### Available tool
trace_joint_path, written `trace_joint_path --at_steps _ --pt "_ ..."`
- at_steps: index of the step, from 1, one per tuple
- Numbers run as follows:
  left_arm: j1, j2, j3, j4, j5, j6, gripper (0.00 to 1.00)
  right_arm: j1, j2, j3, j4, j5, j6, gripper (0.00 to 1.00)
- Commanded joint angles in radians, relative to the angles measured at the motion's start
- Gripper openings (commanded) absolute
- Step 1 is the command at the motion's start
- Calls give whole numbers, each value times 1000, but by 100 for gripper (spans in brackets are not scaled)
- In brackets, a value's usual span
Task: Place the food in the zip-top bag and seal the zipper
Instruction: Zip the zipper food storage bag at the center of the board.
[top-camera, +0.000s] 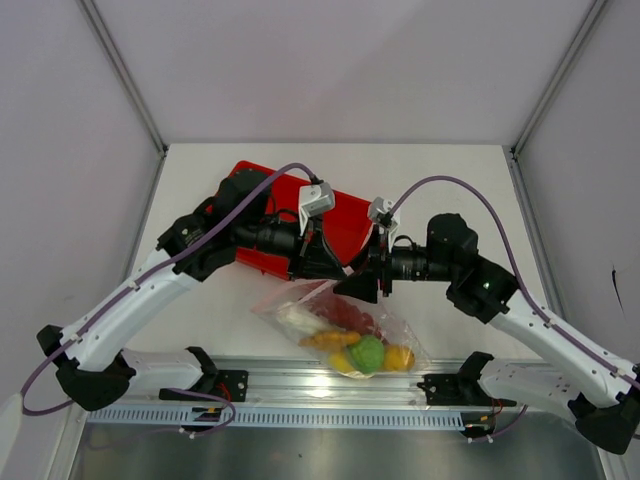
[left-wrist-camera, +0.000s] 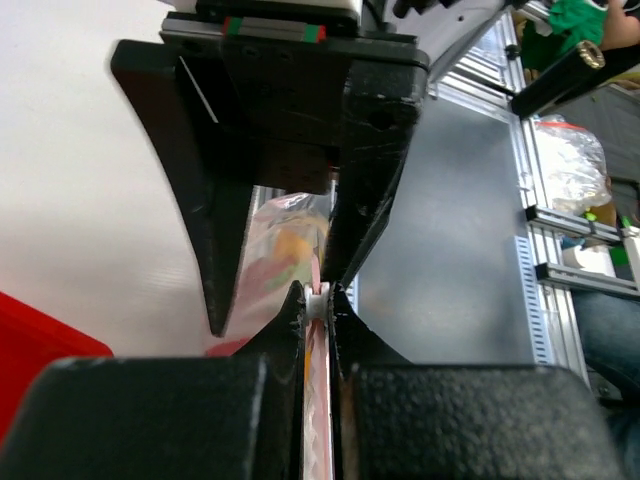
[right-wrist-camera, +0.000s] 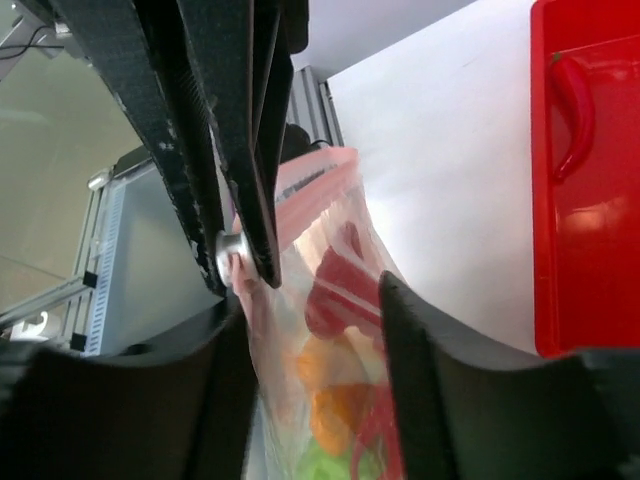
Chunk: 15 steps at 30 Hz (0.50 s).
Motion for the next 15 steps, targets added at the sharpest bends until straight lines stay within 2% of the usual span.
trace_joint_path --at_steps 1,3,9,10,12,13,15 --pt "9 8 64 27 37 -5 1 7 -3 73 -46 -77 -83 59" --pt "11 8 70 24 51 -5 1 5 -7 69 -50 -78 -90 66" --pt "11 19 82 1 64 0 1 2 31 81 -44 -204 -73 54" --pt "11 20 82 1 66 0 1 2 40 82 -30 -209 -68 39" --pt "9 20 81 1 66 -2 1 2 49 95 -24 -203 -64 23" --pt "11 19 79 1 68 -2 1 -1 63 102 -29 -207 -64 2" --pt "9 20 81 -4 74 3 1 -1 74 118 -47 -207 -76 0"
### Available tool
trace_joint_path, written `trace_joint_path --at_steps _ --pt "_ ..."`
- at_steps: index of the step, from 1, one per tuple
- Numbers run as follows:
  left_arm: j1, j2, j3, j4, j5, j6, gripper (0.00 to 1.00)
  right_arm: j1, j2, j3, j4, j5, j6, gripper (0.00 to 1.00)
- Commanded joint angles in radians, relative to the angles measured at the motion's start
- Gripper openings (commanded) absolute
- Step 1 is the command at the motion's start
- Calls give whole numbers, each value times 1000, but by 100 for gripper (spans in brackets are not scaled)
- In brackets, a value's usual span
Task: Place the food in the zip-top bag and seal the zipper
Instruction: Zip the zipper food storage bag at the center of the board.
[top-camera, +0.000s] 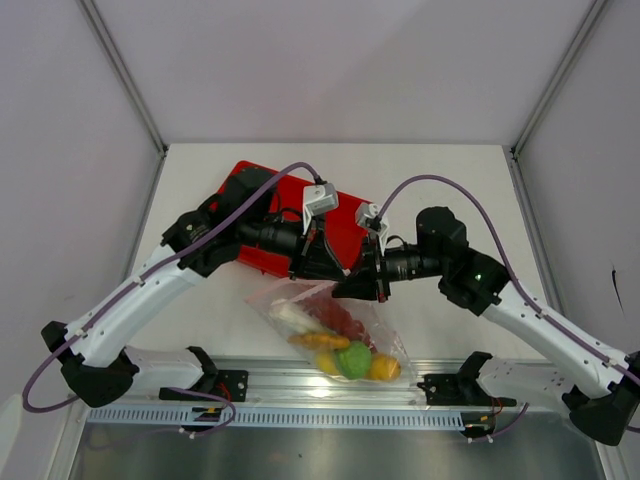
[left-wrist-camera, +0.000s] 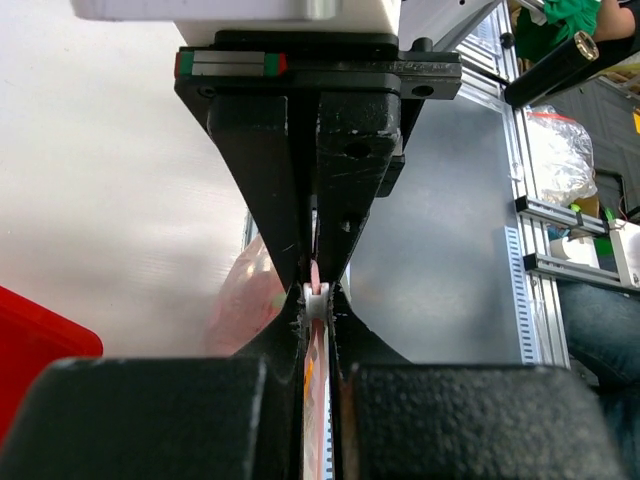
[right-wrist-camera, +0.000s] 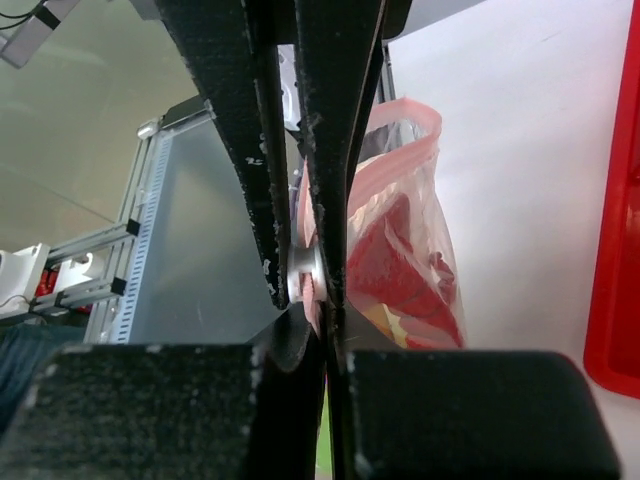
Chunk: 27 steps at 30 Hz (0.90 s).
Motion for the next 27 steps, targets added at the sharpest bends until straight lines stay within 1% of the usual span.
trace_joint_path --at_steps 1,3,4,5,6,8,9,10,13,20,23,26,27 --pt "5 -6 59 34 36 1 1 -1 16 63 6 -33 -16 0" --pt "5 -3 62 24 33 9 1 -1 5 60 6 75 -10 0" --pt "5 1 71 3 27 12 0 2 -26 47 9 130 -10 0" --pt "5 7 74 -11 17 18 1 3 -49 31 27 201 -1 0" --pt "5 14 82 -28 6 21 0 5 -73 14 66 308 20 0" --pt "5 27 79 -54 -46 17 1 5 -101 22 61 391 37 0" --pt "4 30 68 -58 -60 17 1 6 -96 43 19 445 33 0" --pt "5 35 64 -63 -69 15 4 10 -95 57 11 479 31 0" --pt "4 35 38 -54 -80 9 4 8 -104 51 22 551 27 0" --pt "5 35 8 -57 -132 18 2 0 -96 34 72 479 93 0" --pt "5 32 -10 -54 -166 20 1 -7 -110 29 83 475 114 0" --pt "5 21 -38 -34 -189 17 2 -15 -124 36 83 459 123 0" --pt "5 15 -41 -32 -223 17 4 -20 -129 31 87 446 126 0"
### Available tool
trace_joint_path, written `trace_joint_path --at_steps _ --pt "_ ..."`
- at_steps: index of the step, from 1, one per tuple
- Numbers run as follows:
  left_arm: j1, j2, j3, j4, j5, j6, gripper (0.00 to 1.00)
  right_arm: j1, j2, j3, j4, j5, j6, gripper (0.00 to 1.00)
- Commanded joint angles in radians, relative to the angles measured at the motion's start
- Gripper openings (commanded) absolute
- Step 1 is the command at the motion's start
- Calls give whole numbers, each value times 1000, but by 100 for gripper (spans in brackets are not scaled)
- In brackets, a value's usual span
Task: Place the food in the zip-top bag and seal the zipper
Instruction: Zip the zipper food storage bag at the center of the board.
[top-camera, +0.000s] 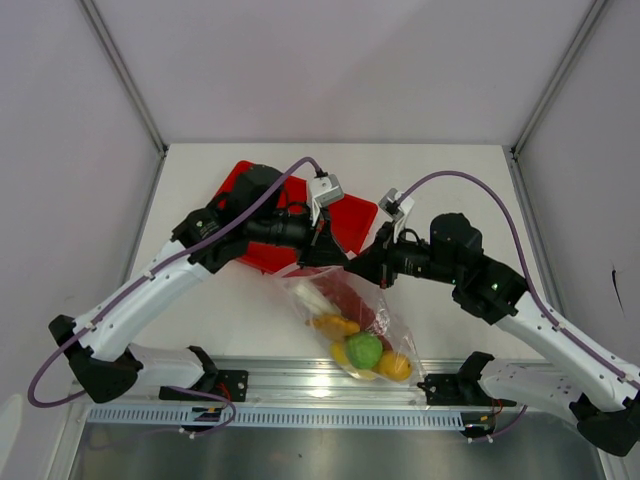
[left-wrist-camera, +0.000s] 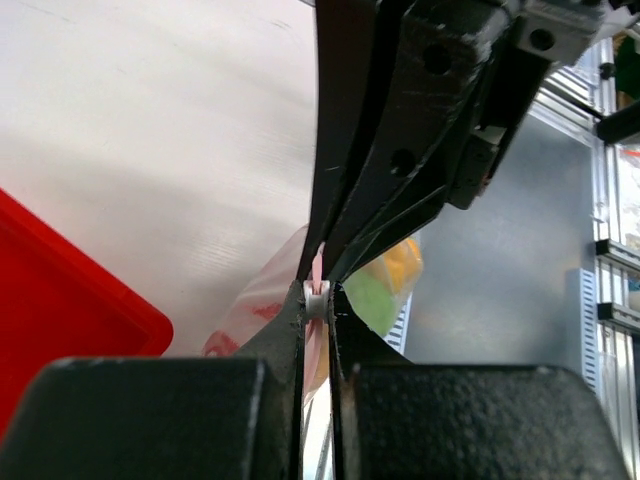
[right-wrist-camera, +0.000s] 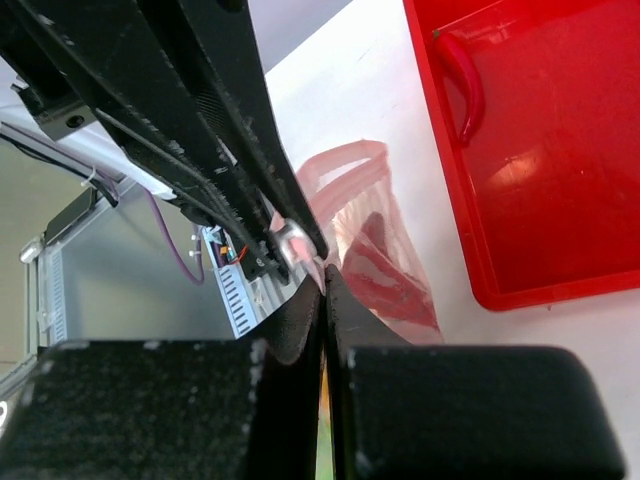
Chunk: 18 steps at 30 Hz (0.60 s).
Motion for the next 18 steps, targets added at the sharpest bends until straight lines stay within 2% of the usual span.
trace_joint_path --at_steps 1,3,7,11,12,13,14,17,18 --pt "-1 -24 -39 -56 -82 7 4 -23 -55 31 146 10 36 0" --pt "-1 -33 -50 -51 -118 7 7 -26 -56 29 152 -12 47 0" --pt "-1 -55 -63 -27 -130 14 1 -26 -61 25 160 -39 57 0" --pt "1 -67 -54 -18 -113 14 1 -32 -23 92 44 -90 2 0" --pt "-1 -66 -33 -24 -110 19 0 -35 -15 111 18 -108 -40 3" --pt "-1 -64 -21 -31 -107 19 1 -36 -9 131 -13 -119 -60 15" --pt "-1 -60 -14 -36 -95 19 1 -36 -4 164 -63 -127 -79 42" --pt "1 -55 27 -44 -46 20 1 -43 -1 209 -134 -141 -136 74" --pt "-1 -56 41 -45 -37 22 1 -46 4 220 -150 -148 -146 77"
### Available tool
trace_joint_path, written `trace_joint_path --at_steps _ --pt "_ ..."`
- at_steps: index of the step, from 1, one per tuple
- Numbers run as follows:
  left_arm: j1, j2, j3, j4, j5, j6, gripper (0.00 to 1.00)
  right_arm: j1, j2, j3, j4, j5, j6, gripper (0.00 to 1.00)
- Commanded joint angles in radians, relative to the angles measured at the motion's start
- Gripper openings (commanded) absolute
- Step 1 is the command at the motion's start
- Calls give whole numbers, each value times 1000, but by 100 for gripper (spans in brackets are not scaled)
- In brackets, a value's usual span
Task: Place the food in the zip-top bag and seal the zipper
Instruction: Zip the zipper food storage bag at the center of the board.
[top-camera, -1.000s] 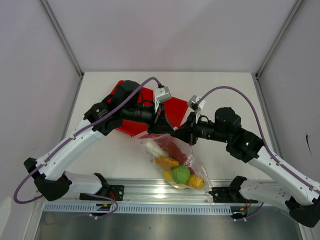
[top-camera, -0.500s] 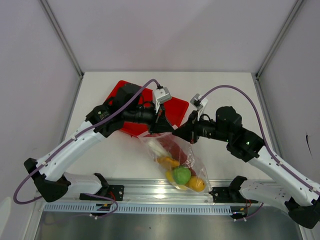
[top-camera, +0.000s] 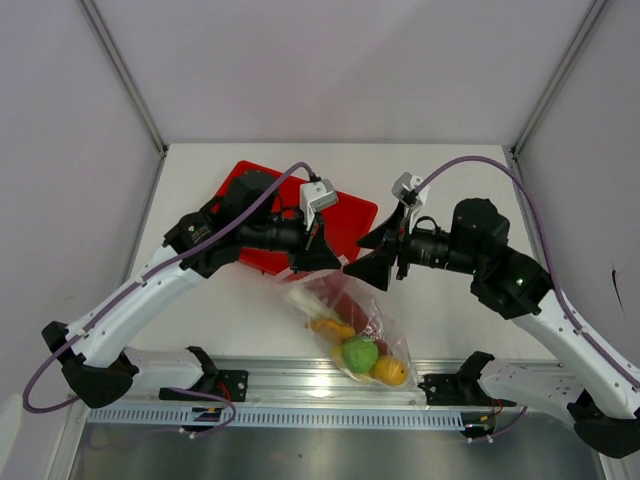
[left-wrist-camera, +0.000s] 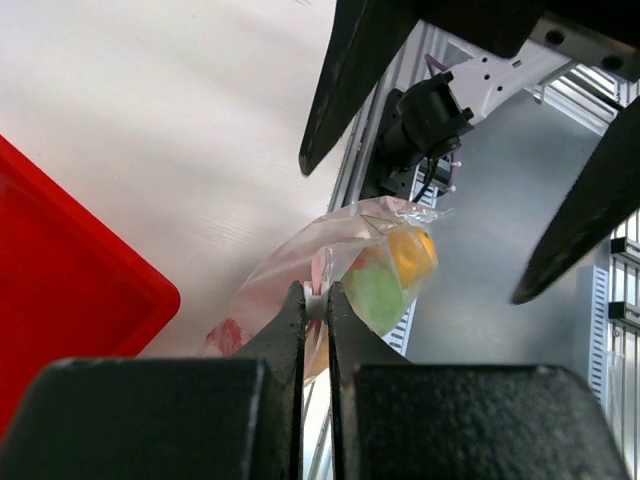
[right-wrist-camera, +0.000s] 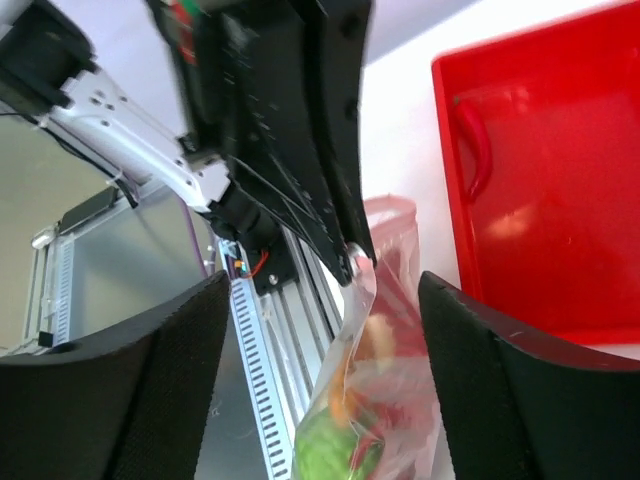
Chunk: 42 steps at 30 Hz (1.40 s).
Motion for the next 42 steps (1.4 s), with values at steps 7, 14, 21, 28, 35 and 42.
trace_joint_path --at_steps 7,14,21,28,35,42 --pt "1 -2 134 -12 142 41 1 -27 60 143 -214 -161 -174 91" --pt "2 20 197 -30 187 48 1 -32 117 139 -248 -264 -216 97" --pt "2 24 199 -35 211 49 1 -32 120 120 -193 -348 -213 63" --pt "2 33 197 -45 230 60 1 -31 187 128 -138 -448 -187 32" --pt "2 41 196 -50 247 69 1 -27 220 131 -107 -480 -173 8" --pt "2 81 216 -125 250 100 1 -23 138 65 -3 -353 -102 0"
